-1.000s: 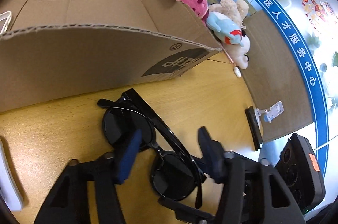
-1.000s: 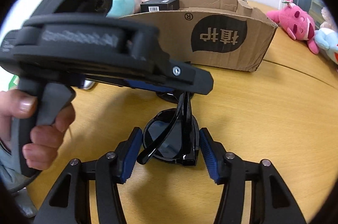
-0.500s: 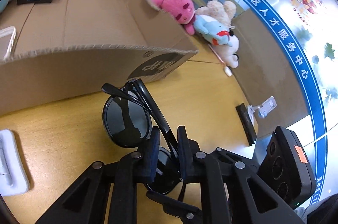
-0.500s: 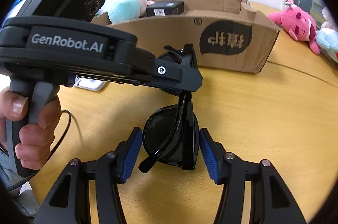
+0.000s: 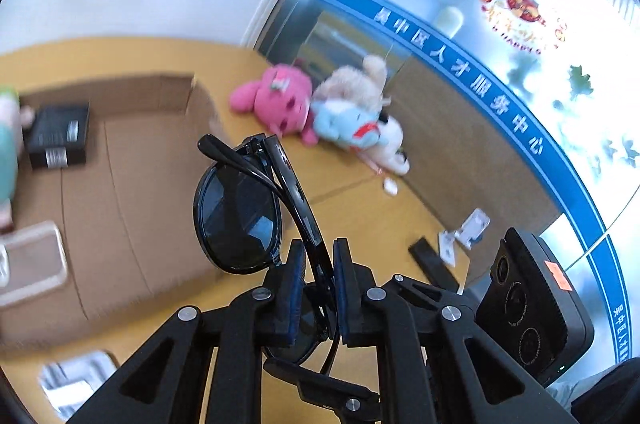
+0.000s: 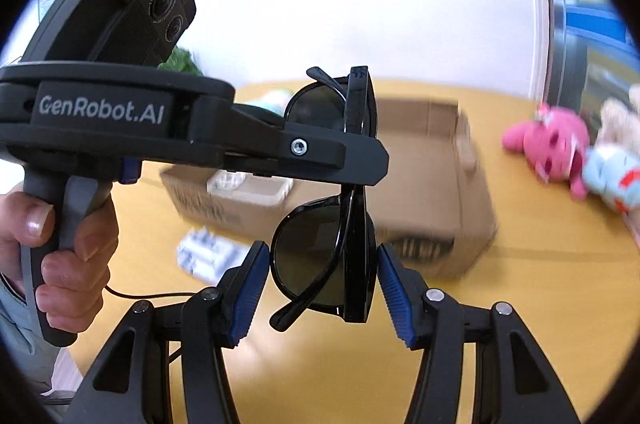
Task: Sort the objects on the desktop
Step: 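Carry the sunglasses with the right gripper over the cardboard box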
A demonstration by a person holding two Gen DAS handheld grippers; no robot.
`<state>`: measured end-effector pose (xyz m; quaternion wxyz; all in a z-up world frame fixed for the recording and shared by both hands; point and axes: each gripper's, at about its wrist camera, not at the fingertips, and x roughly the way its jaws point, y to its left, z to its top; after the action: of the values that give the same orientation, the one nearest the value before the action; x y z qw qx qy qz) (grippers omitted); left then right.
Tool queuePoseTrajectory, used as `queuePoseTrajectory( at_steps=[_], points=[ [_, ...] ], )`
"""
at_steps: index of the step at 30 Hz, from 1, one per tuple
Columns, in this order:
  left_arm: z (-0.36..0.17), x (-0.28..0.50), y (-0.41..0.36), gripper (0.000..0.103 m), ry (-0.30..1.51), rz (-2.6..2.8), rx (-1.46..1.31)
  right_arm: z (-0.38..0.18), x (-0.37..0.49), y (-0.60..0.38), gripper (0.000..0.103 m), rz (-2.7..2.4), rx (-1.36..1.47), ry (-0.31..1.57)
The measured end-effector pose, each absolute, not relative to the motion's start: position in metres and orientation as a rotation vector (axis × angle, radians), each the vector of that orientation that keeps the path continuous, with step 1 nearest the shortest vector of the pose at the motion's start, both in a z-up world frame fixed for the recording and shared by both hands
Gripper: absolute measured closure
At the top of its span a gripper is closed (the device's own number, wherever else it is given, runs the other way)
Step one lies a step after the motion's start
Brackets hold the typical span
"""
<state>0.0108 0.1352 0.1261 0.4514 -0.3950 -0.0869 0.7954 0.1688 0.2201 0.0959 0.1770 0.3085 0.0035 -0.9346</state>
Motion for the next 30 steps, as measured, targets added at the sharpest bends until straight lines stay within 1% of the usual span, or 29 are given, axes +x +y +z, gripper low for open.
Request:
queuePoseTrajectory(
  at_steps=[6,8,12,16,20,23,26,30],
  points=[
    [0.173,-0.026,0.132,0.091,-0.206,1.989,-0.914,0.139,0.136,0.218,0.049,-2.677,0.749,0.037],
    [0.183,-0.043,0.132,0.091,-0.209,1.992,-0.905,0.149,0.119,0.219,0.049,-2.681,0.729,0.055],
    [0.192,-0.082,0.137,0.091,-0.221,1.965,-0.911,0.161,0.081,0.224,0.048,-2.662,0.742,0.027],
    [0.189,-0.127,0.142,0.091,-0.246,1.943,-0.951,0.164,0.035,0.231,0.048,-2.619,0.803,-0.028],
    [0.180,-0.171,0.149,0.092,-0.244,1.928,-1.006,0.159,-0.009,0.233,0.048,-2.592,0.877,-0.034],
    [0.167,-0.206,0.155,0.094,-0.258,1.905,-1.066,0.148,-0.044,0.236,0.048,-2.568,0.938,-0.059],
    [0.150,-0.233,0.160,0.094,-0.270,1.897,-1.111,0.132,-0.080,0.242,0.048,-2.529,1.005,-0.129],
    [0.116,-0.270,0.171,0.094,-0.300,1.864,-1.191,0.106,-0.117,0.248,0.048,-2.512,1.101,-0.156]
  ],
)
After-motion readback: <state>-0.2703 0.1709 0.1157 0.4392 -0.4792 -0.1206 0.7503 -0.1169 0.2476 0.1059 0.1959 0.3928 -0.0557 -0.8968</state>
